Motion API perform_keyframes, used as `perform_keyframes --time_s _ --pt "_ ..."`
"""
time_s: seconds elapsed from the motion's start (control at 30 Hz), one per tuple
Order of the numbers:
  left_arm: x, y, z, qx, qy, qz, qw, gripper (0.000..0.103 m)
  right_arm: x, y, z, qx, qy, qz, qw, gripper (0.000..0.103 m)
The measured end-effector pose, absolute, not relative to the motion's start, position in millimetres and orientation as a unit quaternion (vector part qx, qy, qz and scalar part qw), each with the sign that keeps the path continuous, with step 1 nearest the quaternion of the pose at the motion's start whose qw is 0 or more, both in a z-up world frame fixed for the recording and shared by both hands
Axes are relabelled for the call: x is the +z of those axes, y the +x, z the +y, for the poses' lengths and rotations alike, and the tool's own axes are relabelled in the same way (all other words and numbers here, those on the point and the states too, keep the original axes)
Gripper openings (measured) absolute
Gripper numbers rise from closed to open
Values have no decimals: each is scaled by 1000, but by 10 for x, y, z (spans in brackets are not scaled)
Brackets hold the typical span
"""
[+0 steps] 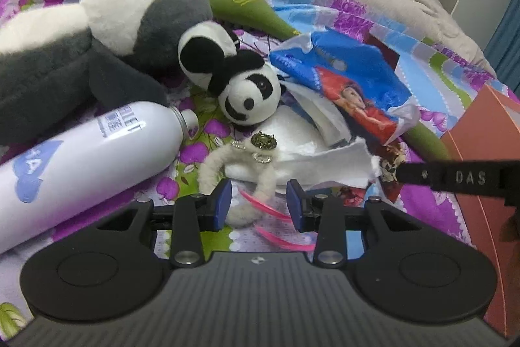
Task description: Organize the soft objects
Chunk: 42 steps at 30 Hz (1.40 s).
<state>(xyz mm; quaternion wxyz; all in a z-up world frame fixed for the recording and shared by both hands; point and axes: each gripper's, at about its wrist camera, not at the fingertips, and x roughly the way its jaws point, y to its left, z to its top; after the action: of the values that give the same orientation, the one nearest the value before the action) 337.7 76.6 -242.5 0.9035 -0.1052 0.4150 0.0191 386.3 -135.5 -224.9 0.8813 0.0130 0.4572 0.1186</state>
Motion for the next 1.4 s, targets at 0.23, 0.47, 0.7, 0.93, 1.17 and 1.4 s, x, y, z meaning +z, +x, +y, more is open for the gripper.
perform_keyframes --time_s 0.23,0.47,0.7,0.93,1.17,1.4 --pt "-2530 3408 774 22 -95 419 903 12 -2415 3987 -1266 126 -6 454 882 50" --pt "-2403 3261 834 30 -111 407 906 10 -2339 3886 -1205 141 -12 458 878 33" --pt "-2203 3005 850 33 -122 395 910 9 -2228 3577 -1268 140 -22 462 876 31" --pt "-2120 2565 861 33 -143 410 900 9 -2123 3161 -1344 142 -26 469 871 31" --pt "-2057 2041 759 35 -146 413 898 9 -2041 2711 -1388 148 -30 473 868 31" --pt "-2068 1692 684 29 -144 424 894 9 -1992 2296 -1422 155 -32 476 865 32"
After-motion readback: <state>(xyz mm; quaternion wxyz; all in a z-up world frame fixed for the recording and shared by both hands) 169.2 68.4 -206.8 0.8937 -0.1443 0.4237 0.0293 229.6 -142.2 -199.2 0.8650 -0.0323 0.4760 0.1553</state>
